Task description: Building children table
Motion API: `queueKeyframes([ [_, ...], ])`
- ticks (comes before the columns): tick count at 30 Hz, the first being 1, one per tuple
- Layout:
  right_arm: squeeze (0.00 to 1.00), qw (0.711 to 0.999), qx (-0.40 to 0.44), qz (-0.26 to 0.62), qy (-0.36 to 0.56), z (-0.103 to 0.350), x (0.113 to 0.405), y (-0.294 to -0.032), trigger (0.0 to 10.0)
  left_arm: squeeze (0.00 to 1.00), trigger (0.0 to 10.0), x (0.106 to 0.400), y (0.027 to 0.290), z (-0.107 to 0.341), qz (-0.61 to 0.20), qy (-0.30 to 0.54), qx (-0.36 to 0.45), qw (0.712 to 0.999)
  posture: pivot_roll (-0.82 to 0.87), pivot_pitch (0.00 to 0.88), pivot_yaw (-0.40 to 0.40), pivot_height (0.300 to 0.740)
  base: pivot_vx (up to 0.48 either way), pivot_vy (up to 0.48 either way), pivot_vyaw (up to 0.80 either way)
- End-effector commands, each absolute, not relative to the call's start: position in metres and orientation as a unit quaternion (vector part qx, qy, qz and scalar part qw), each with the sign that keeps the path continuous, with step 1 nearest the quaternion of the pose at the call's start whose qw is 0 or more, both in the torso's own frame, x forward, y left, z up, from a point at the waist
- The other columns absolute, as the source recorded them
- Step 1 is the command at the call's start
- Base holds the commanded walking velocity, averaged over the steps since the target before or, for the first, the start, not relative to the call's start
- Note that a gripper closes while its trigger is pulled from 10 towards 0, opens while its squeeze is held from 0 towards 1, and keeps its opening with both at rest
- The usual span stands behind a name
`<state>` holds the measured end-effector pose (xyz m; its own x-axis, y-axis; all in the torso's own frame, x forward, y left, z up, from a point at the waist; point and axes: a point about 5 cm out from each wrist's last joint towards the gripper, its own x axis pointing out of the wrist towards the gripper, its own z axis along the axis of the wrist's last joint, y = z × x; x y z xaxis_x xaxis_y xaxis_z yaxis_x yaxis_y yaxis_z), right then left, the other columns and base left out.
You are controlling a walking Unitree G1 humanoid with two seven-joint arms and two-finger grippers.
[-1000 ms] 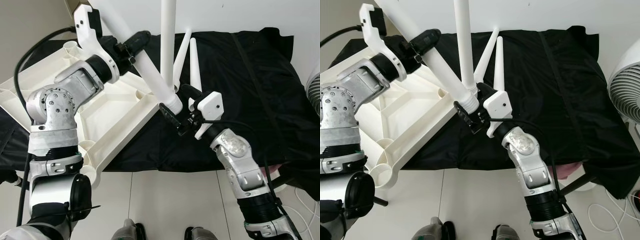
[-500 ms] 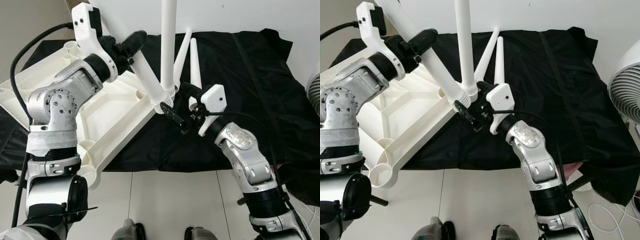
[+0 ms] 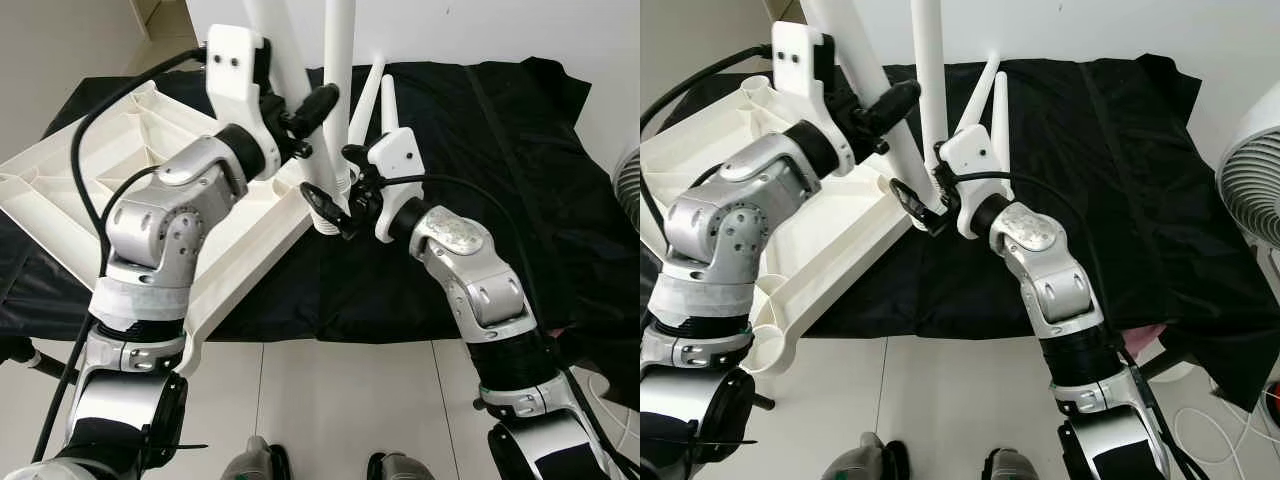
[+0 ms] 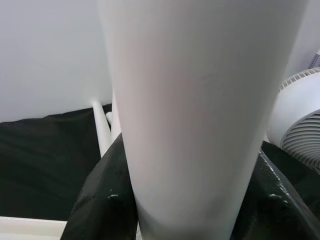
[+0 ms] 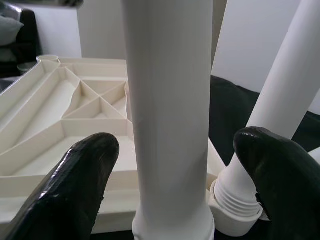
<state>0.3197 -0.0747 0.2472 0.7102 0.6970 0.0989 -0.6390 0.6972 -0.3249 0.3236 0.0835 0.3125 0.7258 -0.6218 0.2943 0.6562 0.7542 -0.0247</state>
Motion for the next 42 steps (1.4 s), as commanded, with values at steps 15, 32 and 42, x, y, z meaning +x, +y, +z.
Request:
queueKeyframes([
  [15,0.00,0.911,-0.163,0.368,-0.084,0.240,0.335,-0.045,10.0,0.00,10.0,0.308,0.074,0.335,-0.349,-0.193,-0.037,0.916,-0.06,0.120,0.072,0.740,0.000,0.000,0.00],
  [32,0.00,0.904,-0.204,0.356,-0.119,0.246,0.344,-0.038,10.0,0.00,10.0,0.303,0.065,0.332,-0.363,-0.191,-0.033,0.911,-0.06,0.112,0.076,0.740,0.000,0.000,0.00],
  [42,0.00,0.897,-0.216,0.365,-0.126,0.243,0.343,-0.036,0.0,0.00,10.0,0.302,0.063,0.331,-0.366,-0.190,-0.029,0.910,-0.07,0.110,0.081,0.740,0.000,0.000,0.00],
])
